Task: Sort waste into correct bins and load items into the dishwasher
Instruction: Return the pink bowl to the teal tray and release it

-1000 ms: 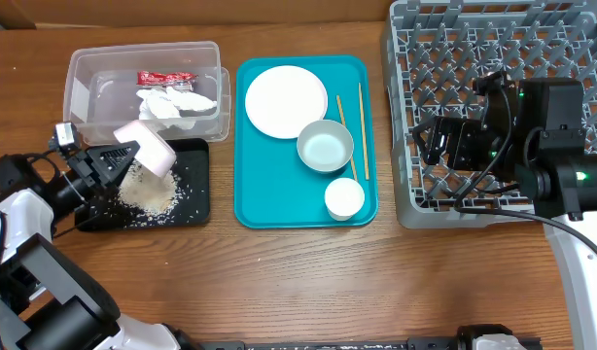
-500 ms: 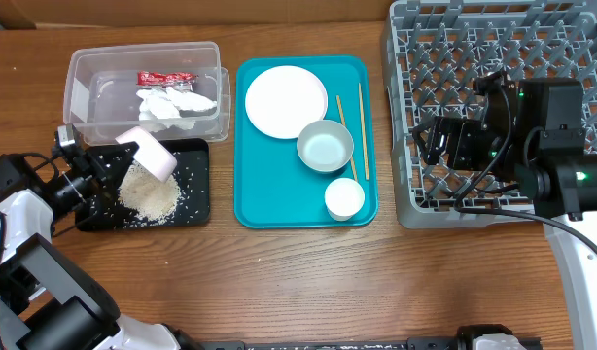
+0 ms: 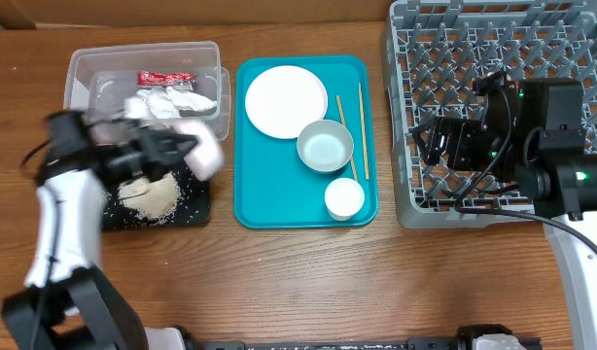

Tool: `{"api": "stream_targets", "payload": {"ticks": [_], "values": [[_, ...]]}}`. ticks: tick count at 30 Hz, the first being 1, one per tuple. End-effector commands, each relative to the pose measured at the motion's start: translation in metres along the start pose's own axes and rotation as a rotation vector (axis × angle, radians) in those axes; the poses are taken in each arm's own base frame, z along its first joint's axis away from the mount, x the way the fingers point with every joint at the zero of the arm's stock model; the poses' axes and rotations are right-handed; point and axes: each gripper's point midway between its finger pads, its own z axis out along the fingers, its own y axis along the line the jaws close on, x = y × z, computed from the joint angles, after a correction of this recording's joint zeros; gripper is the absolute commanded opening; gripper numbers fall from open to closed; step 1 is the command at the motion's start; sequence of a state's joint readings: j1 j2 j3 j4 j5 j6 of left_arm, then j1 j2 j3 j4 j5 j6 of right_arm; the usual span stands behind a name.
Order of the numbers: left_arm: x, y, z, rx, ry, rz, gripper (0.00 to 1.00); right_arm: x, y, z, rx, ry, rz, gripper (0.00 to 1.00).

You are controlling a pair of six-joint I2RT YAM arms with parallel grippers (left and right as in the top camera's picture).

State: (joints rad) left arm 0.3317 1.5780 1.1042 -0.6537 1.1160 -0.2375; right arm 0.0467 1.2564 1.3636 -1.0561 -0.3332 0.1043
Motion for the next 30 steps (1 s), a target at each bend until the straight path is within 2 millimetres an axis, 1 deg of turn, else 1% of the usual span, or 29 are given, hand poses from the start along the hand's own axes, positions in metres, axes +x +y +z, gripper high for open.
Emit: {"api": "stream_targets", "payload": {"ticks": [1, 4, 6, 7, 8, 10, 13, 16, 17, 18, 20, 21, 22, 24, 28, 29, 30], "values": [[0.013, 0.003, 0.046, -0.385, 0.028, 0.237, 0.04, -0.009, 0.005, -0.005, -0.005, -0.025, -0.011, 1.00], [0.045, 0.008, 0.086, -0.539, 0.139, 0.429, 0.04, -0.009, 0.005, -0.005, -0.005, -0.026, -0.011, 1.00], [0.064, 0.016, 0.103, -0.638, 0.198, 0.505, 0.04, -0.009, 0.005, -0.005, -0.005, -0.026, -0.011, 1.00], [0.071, 0.021, 0.108, -0.679, 0.220, 0.529, 0.04, -0.009, 0.005, -0.005, -0.005, -0.025, -0.011, 1.00], [0.087, 0.032, 0.118, -0.756, 0.271, 0.576, 0.04, -0.008, 0.004, -0.005, -0.005, -0.025, -0.011, 1.00], [0.102, 0.040, 0.127, -0.793, 0.325, 0.601, 0.04, -0.009, 0.005, -0.005, -0.005, -0.025, -0.011, 1.00], [0.120, 0.048, 0.141, -0.800, 0.392, 0.620, 0.04, -0.009, 0.005, -0.005, -0.005, -0.026, -0.012, 1.00], [0.128, 0.060, 0.149, -0.834, 0.426, 0.636, 0.05, -0.008, 0.004, -0.005, -0.005, -0.025, -0.011, 1.00], [0.130, 0.063, 0.150, -0.841, 0.435, 0.636, 0.08, -0.008, 0.004, -0.005, -0.005, -0.024, -0.011, 1.00], [0.133, 0.069, 0.152, -0.848, 0.451, 0.630, 0.18, -0.008, 0.004, -0.005, -0.005, -0.024, -0.011, 1.00], [0.134, 0.070, 0.152, -0.850, 0.457, 0.627, 0.32, -0.008, 0.004, -0.005, -0.005, -0.024, -0.010, 1.00], [0.133, 0.068, 0.153, -0.843, 0.455, 0.626, 0.37, -0.008, 0.004, -0.005, -0.005, -0.024, -0.011, 1.00], [0.133, 0.062, 0.155, -0.823, 0.455, 0.624, 0.41, -0.008, 0.005, -0.005, -0.005, -0.024, -0.011, 1.00], [0.129, 0.045, 0.159, -0.781, 0.451, 0.624, 0.47, -0.009, 0.005, -0.005, -0.005, -0.026, -0.012, 1.00], [0.110, 0.002, 0.161, -0.738, 0.417, 0.658, 0.54, -0.008, 0.005, -0.005, -0.005, -0.025, -0.011, 1.00], [0.106, -0.015, 0.163, -0.696, 0.425, 0.696, 0.56, -0.008, 0.005, -0.005, -0.005, -0.025, -0.011, 1.00], [0.106, -0.024, 0.165, -0.663, 0.432, 0.727, 0.57, -0.008, 0.005, -0.005, -0.005, -0.025, -0.011, 1.00]]}}
